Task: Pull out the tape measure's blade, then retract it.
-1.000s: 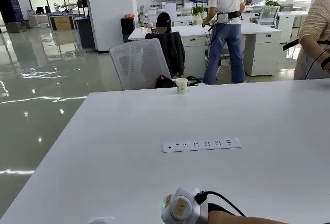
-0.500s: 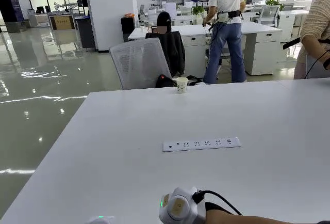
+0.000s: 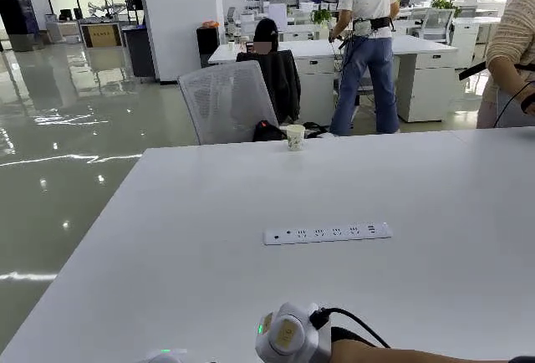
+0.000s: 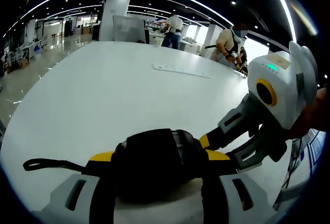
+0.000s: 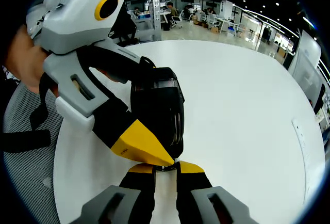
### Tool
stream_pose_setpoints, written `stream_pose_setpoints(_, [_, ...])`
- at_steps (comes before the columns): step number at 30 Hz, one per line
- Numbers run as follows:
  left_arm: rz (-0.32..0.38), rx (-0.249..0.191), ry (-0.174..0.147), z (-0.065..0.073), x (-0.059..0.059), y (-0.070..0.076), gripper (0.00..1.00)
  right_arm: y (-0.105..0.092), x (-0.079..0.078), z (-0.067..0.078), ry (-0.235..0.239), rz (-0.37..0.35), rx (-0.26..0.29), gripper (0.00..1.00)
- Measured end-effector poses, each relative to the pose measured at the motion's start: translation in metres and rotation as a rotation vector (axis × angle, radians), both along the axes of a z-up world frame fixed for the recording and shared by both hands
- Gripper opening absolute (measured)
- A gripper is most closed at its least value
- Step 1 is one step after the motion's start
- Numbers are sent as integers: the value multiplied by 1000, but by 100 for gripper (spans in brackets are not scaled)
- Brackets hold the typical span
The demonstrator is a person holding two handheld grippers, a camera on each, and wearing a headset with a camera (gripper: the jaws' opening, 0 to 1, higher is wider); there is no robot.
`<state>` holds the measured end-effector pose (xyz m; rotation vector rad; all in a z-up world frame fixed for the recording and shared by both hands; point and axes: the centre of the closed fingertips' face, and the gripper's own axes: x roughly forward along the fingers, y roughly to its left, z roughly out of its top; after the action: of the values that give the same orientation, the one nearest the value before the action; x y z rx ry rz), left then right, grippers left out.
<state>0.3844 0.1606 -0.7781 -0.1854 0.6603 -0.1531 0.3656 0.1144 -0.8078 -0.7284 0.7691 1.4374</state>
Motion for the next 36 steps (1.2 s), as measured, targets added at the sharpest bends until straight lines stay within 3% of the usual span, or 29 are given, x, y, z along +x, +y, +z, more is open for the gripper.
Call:
stream_pose_setpoints(6, [9, -9, -1, 1, 1, 0, 63, 0, 1, 0, -20, -4, -5, 13])
stream_pose_setpoints(13, [-3, -44, 24, 2, 2, 1, 63, -1, 2, 6, -24, -13, 8, 13])
stream_pose_setpoints(19, [-24, -34, -11, 16, 4, 6, 63, -3, -1, 12, -18, -27, 20, 15])
stream_pose_setpoints(23, [-50, -38, -16, 21, 6, 10, 69, -6, -1, 16, -15, -45, 29, 16])
stream_pose_setpoints(26, [-66, -57, 5, 18, 2, 13, 71, -10, -2, 20, -17, -55, 36, 17])
stream_pose_setpoints(36, [-118, -62, 5, 22, -6, 21, 87, -26, -4, 29, -10, -118, 71, 19])
